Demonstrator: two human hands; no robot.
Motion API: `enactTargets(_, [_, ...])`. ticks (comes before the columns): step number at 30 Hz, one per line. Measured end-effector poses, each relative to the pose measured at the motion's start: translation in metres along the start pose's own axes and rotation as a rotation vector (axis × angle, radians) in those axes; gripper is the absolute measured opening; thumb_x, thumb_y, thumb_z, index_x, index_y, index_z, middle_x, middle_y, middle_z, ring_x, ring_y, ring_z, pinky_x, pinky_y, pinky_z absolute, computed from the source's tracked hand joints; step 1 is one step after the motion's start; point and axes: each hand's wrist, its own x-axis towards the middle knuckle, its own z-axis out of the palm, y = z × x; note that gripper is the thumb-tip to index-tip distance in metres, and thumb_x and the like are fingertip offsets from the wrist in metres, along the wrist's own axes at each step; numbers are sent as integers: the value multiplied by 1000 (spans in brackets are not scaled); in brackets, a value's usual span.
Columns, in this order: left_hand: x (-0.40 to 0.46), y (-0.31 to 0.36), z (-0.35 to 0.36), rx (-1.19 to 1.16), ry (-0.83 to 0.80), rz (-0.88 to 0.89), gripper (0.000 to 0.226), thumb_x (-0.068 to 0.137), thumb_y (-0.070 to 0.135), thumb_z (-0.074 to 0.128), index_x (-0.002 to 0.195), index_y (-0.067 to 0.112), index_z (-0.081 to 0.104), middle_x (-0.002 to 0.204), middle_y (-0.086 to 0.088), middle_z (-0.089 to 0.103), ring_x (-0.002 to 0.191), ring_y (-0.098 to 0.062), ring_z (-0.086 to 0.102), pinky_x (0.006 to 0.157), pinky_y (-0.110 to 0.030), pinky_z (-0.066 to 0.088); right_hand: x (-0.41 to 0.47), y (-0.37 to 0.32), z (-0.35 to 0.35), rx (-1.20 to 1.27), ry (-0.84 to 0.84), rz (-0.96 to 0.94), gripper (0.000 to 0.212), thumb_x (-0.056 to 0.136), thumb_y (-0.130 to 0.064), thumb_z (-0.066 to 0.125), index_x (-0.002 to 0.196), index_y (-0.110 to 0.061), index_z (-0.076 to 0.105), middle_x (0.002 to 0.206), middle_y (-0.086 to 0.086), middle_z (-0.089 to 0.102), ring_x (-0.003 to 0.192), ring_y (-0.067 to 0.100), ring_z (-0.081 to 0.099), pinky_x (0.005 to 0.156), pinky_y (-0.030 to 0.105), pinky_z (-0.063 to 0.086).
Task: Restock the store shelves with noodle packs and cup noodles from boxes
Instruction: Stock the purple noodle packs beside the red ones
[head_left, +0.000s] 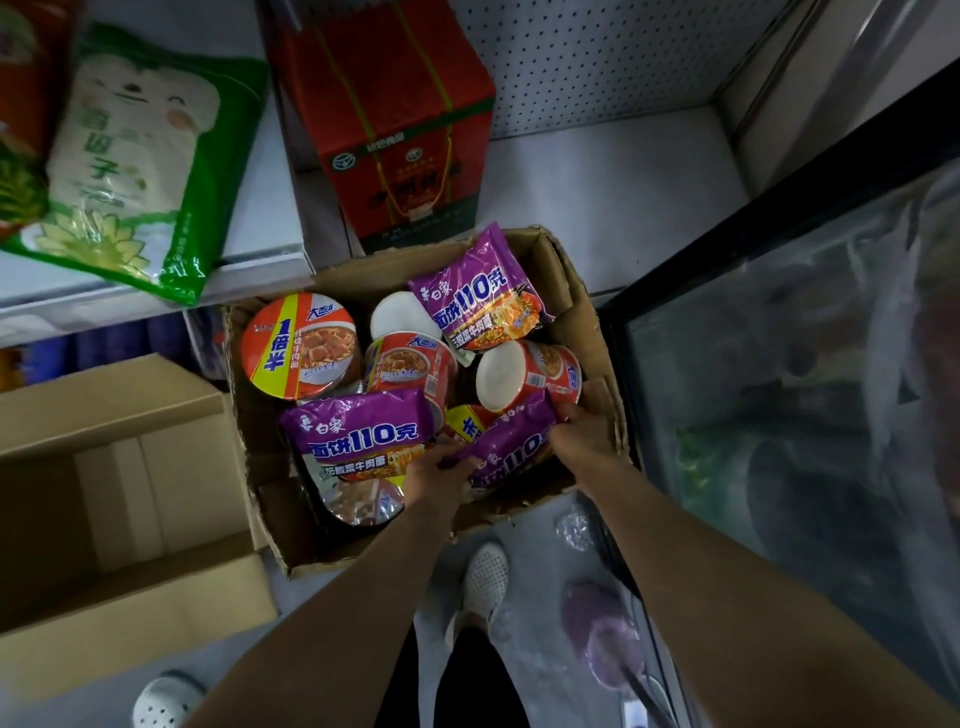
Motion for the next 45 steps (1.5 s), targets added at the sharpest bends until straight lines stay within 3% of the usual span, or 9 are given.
enactTargets(4, [3,-2,-17,-39,3,16,8,91,25,72,87,24,66,102,-2,68,97,-22,64,82,-38,56,-21,-4,-3,88,-186,-27,34,93,-13,68,123,-23,57,128,1,62,122,21,55,104,39,46])
enactTargets(7, [-4,6,-42,-114,6,7,8,93,32,71,92,24,67,107,-4,68,99,-25,64,90,-42,54,-41,-7,-4,211,-175,-65,35,92,-9,71,123,-11,55,119,3,65,114,19,60,79,23,48])
enactTargets(11, [-27,37,-71,-340,-41,-5,29,93,27,71,117,13,65,117,-11,68,98,-26,66,90,-47,56,-76,-24,-5,304,-227,-78,32,90,-23,74,121,-24,65,120,3,70,108,19,65,86,34,55])
enactTargets(16, [-85,85,-113,-452,-89,105,20,97,27,65,111,13,66,109,-11,73,96,-27,71,74,-37,58,-136,-67,-18,386,-211,-168,24,88,-36,76,110,-30,66,110,-9,68,98,10,65,75,28,52])
enactTargets(23, [-168,142,-158,-619,-4,285,51,94,43,68,121,0,61,114,-24,70,101,-41,69,91,-63,55,-216,-144,-30,545,-116,-300,27,88,-42,75,106,-23,70,98,0,78,90,20,75,77,37,60])
enactTargets(26, [-198,160,-170,-600,68,361,27,97,34,65,98,7,66,99,-20,74,94,-38,71,89,-58,56,-243,-171,-38,592,-77,-350,32,87,-43,76,108,-19,72,95,3,79,87,22,77,76,40,63])
enactTargets(32, [-254,187,-191,-484,296,508,34,91,48,69,99,15,64,102,-7,71,98,-26,67,90,-45,55,-297,-215,-50,641,-38,-462,30,91,-50,70,98,-20,71,85,2,79,79,24,77,76,46,63])
enactTargets(36, [-288,197,-202,-541,436,586,29,94,35,69,102,10,58,91,0,63,84,-14,60,67,-24,45,-333,-239,-54,760,-15,-478,24,98,-40,64,98,-17,70,87,7,77,79,26,75,71,37,62])
enactTargets(45, [-347,216,-224,-588,584,773,16,97,32,65,90,17,62,88,-4,72,83,-21,71,74,-42,60,-394,-267,-78,711,-10,-693,29,102,-44,54,96,-20,69,92,5,77,81,21,76,75,38,63])
